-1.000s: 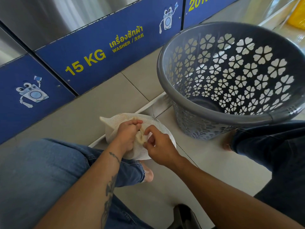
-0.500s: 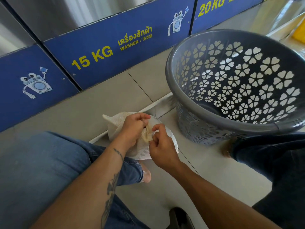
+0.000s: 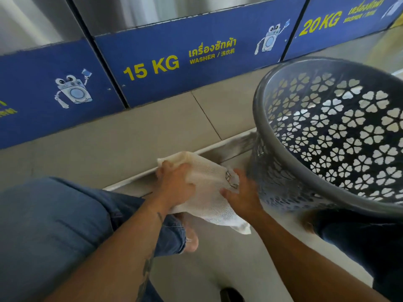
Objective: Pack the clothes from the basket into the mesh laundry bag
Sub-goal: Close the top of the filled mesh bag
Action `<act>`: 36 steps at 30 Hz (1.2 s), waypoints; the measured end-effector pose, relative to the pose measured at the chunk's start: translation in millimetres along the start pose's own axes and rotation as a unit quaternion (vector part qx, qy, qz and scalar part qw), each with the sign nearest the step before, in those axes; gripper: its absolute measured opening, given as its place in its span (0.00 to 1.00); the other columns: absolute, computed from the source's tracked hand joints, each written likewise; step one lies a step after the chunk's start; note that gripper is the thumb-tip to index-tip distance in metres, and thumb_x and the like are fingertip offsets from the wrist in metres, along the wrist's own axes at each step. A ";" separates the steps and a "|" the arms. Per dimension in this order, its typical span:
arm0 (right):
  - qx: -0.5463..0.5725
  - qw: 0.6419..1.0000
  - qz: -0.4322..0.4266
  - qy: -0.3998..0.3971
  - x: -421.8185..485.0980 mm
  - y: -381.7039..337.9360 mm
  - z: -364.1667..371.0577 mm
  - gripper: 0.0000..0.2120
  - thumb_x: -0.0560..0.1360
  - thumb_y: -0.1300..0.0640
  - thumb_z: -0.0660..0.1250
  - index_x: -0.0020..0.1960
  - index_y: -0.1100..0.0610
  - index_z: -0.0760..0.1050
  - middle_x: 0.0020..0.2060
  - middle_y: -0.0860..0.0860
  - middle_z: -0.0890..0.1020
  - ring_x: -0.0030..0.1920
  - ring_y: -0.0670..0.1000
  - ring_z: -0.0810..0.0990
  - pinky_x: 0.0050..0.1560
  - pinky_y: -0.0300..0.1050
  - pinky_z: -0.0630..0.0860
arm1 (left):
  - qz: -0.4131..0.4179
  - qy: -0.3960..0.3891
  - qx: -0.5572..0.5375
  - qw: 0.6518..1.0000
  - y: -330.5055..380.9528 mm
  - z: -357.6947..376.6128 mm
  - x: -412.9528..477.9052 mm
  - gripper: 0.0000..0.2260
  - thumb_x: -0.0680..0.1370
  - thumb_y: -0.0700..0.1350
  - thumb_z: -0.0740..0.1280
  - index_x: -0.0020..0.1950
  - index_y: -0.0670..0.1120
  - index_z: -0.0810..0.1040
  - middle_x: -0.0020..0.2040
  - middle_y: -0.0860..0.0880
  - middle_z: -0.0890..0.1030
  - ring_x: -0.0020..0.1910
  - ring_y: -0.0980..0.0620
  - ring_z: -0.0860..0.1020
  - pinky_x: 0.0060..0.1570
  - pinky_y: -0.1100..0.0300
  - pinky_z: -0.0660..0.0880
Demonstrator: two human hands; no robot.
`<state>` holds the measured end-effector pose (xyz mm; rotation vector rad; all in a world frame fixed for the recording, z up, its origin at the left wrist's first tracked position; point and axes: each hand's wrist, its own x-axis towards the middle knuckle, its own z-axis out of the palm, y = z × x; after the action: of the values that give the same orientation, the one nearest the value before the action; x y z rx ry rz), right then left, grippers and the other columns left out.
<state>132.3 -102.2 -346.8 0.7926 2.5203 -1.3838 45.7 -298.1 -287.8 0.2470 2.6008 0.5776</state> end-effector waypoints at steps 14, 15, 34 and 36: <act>-0.086 0.992 0.092 -0.027 26.3 26.4 19.6 0.40 0.65 0.41 0.77 0.72 0.38 0.61 0.68 0.56 0.65 0.66 0.66 0.71 0.64 0.64 0.75 | -0.009 -0.030 0.025 0.999 -1.8 34.7 17.1 0.42 0.64 0.52 0.63 0.78 0.56 0.56 0.79 0.51 0.54 0.74 0.40 0.60 0.69 0.45 0.65; -0.103 0.991 0.088 -0.011 24.5 18.8 20.0 0.38 0.67 0.42 0.75 0.72 0.39 0.62 0.67 0.56 0.67 0.65 0.64 0.72 0.63 0.63 0.76 | 0.000 0.011 0.020 1.000 -0.1 32.3 15.4 0.35 0.67 0.48 0.62 0.76 0.53 0.62 0.77 0.50 0.60 0.72 0.42 0.65 0.68 0.48 0.67; -0.171 0.955 -0.181 0.161 49.5 -219.2 -30.5 0.26 0.70 0.50 0.70 0.69 0.45 0.75 0.58 0.54 0.71 0.59 0.63 0.74 0.65 0.52 0.70 | 0.088 0.313 -0.065 0.943 -10.1 -150.6 25.7 0.28 0.68 0.41 0.65 0.69 0.46 0.72 0.65 0.48 0.75 0.62 0.44 0.74 0.59 0.50 0.73; -0.192 0.959 -0.172 0.114 80.0 -226.9 -16.7 0.30 0.71 0.51 0.69 0.72 0.45 0.70 0.63 0.56 0.69 0.63 0.65 0.72 0.67 0.54 0.69 | 0.065 0.242 -0.016 0.968 -21.8 -162.2 48.2 0.31 0.70 0.43 0.65 0.73 0.48 0.66 0.71 0.48 0.70 0.67 0.43 0.71 0.63 0.50 0.70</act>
<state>-51.5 -156.6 -200.5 0.4770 3.0863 -0.8600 -75.1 -362.5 -186.0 0.2979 3.0579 0.8095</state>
